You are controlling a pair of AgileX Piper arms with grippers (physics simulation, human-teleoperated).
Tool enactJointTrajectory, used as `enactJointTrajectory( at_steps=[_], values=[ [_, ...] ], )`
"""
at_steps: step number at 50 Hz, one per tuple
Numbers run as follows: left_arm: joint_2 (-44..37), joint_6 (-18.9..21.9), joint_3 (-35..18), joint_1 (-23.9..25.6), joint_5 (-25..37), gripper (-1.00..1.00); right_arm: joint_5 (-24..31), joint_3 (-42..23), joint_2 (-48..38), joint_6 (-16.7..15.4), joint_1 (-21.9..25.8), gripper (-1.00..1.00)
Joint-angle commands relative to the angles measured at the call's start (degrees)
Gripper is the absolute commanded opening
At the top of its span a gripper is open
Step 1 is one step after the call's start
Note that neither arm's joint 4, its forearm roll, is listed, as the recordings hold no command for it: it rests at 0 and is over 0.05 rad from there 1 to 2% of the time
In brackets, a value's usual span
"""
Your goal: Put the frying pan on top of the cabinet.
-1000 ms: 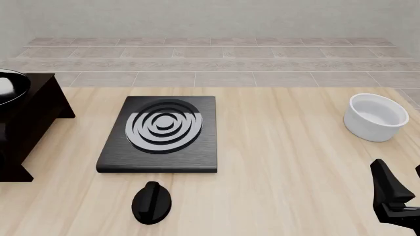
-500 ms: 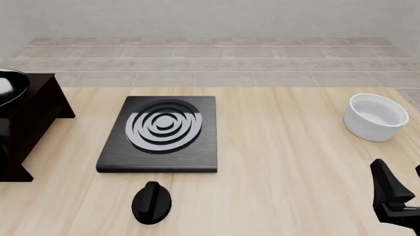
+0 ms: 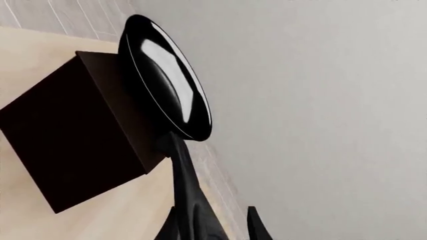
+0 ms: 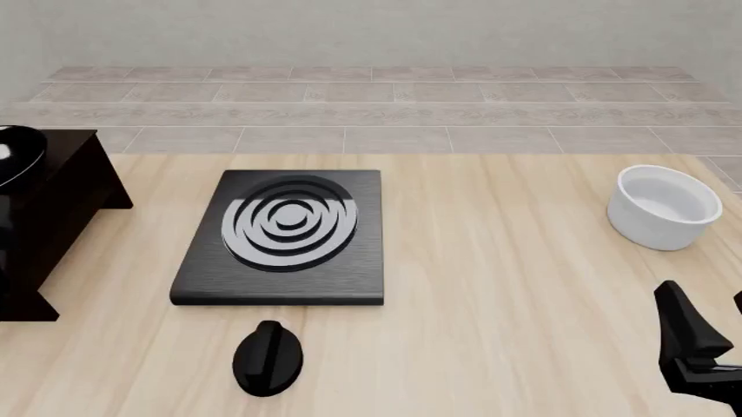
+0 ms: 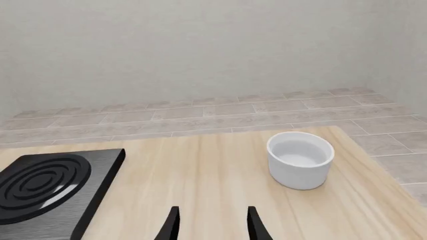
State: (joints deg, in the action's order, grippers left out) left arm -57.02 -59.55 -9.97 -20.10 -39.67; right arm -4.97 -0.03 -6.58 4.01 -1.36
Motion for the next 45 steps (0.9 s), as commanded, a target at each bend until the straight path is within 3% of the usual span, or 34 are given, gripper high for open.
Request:
enactJointTrajectory(
  at_steps=[1,23,45],
  values=[
    [1.1,0.2,0.2,-0.7,0.9,1.00,0.0,0.0,0.0,0.0,0.0,1.00],
    [-5.2,1.3,0.7,-4.7,-3.0,1.00,-0.2,0.0,-0.3,0.0,0.0,1.00],
    [-1.0,1.7,2.0,-4.1,0.4,1.00,-0.2,0.0,-0.4,0.1,-0.1,1.00]
  ],
)
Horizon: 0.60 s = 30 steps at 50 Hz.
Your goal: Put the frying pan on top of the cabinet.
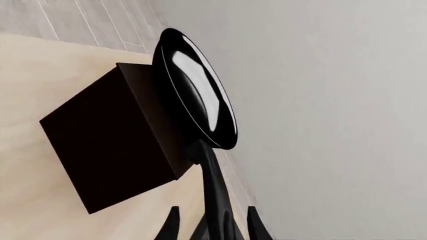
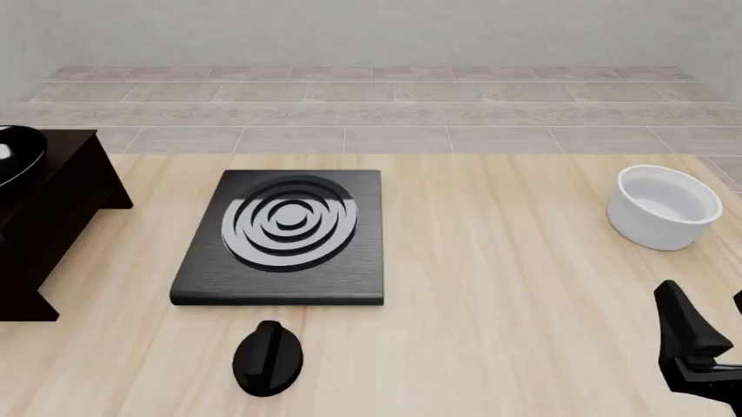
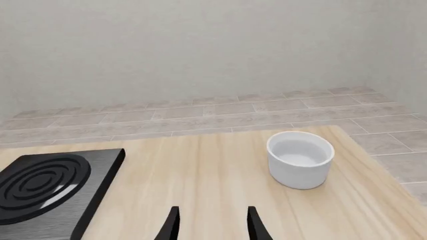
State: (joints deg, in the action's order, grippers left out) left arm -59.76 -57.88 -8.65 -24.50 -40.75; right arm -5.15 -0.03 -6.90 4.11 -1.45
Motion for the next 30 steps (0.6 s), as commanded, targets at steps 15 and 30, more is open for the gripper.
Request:
enactJointTrajectory(
  at_steps=[15,30],
  values=[
    [5.7,-0.2,1.9,0.8,4.3,1.00,-0.1,0.0,-0.2,-0.1,0.0,1.00],
    [12.5,-0.6,2.4,1.4,9.9,1.00,-0.1,0.0,-0.2,-0.4,0.1,1.00]
  ],
)
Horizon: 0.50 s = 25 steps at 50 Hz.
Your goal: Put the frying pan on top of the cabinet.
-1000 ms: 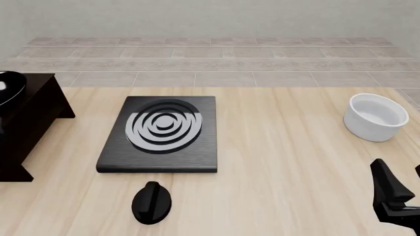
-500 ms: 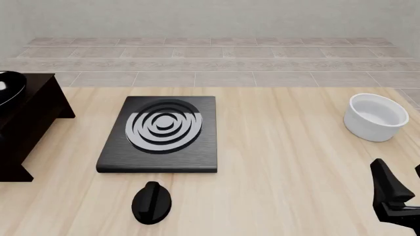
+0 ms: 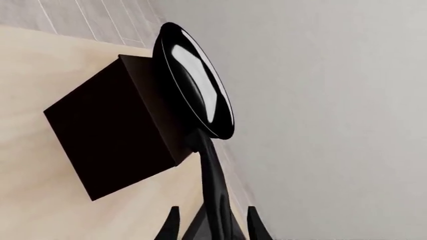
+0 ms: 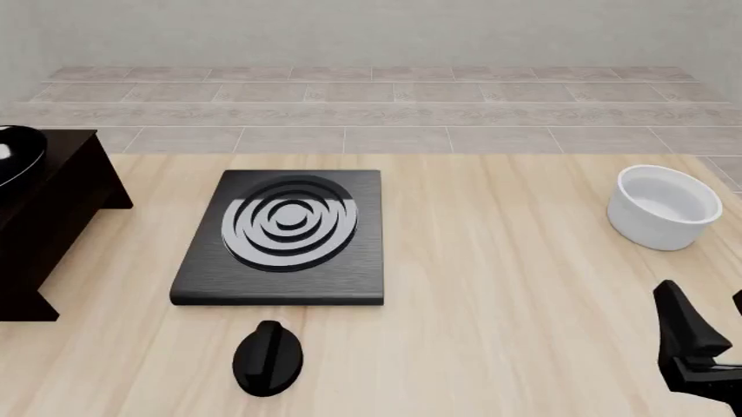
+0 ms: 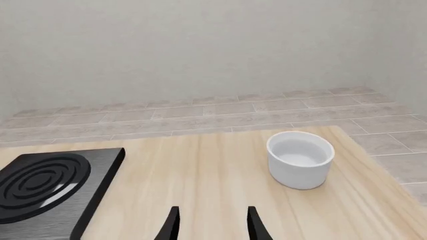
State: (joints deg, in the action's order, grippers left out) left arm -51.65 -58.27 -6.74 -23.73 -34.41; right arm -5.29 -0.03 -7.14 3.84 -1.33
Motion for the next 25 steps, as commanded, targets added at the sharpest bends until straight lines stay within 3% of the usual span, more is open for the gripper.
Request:
enactJointTrajectory(
  at_steps=[1,9,25],
  values=[
    [5.1,-0.3,0.6,0.6,4.1,1.00,0.0,0.0,0.1,-0.2,0.0,1.00],
    [7.0,-0.3,0.7,0.6,5.9,1.00,0.1,0.0,0.1,-0.4,0.2,1.00],
    [21.2,0.0,1.7,-0.2,18.8,1.00,0.5,0.0,0.9,-0.8,0.4,1.00]
  ],
)
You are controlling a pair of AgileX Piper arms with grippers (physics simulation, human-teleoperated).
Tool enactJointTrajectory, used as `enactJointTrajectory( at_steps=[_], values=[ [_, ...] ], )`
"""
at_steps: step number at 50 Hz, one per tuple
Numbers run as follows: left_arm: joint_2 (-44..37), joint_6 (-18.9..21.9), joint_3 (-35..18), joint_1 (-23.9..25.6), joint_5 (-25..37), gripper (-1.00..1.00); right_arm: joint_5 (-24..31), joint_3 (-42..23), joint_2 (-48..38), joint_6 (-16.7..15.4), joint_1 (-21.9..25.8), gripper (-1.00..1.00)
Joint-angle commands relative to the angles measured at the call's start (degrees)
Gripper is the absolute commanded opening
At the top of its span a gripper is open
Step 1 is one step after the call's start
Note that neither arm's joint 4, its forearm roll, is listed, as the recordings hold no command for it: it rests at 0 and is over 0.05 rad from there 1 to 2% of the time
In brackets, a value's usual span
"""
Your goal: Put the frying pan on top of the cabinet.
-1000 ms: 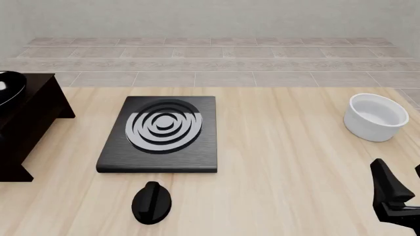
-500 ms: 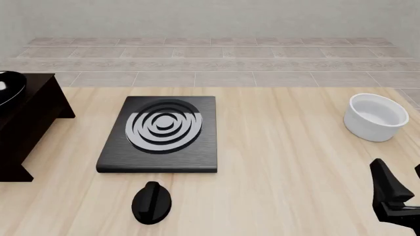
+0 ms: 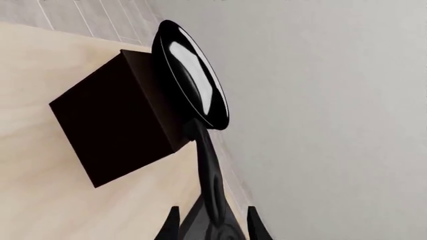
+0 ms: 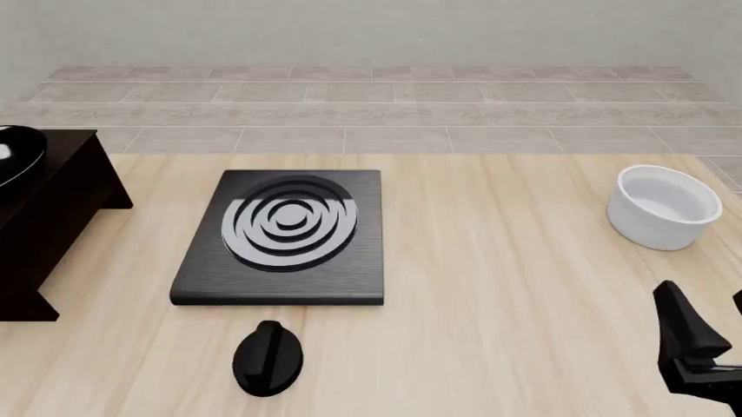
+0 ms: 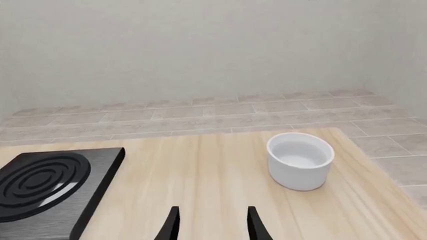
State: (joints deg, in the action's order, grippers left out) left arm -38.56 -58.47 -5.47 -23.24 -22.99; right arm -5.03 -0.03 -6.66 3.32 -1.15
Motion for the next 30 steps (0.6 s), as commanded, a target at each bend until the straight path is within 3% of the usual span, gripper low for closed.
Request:
enactJointTrajectory(
  at_steps=[1,30],
  values=[
    [8.2,0.2,0.4,-0.7,7.5,1.00,0.2,0.0,0.4,-0.3,0.2,1.00],
    [37.7,2.7,-3.5,2.4,40.4,1.00,1.1,0.0,1.9,-0.2,0.1,1.00]
  ],
)
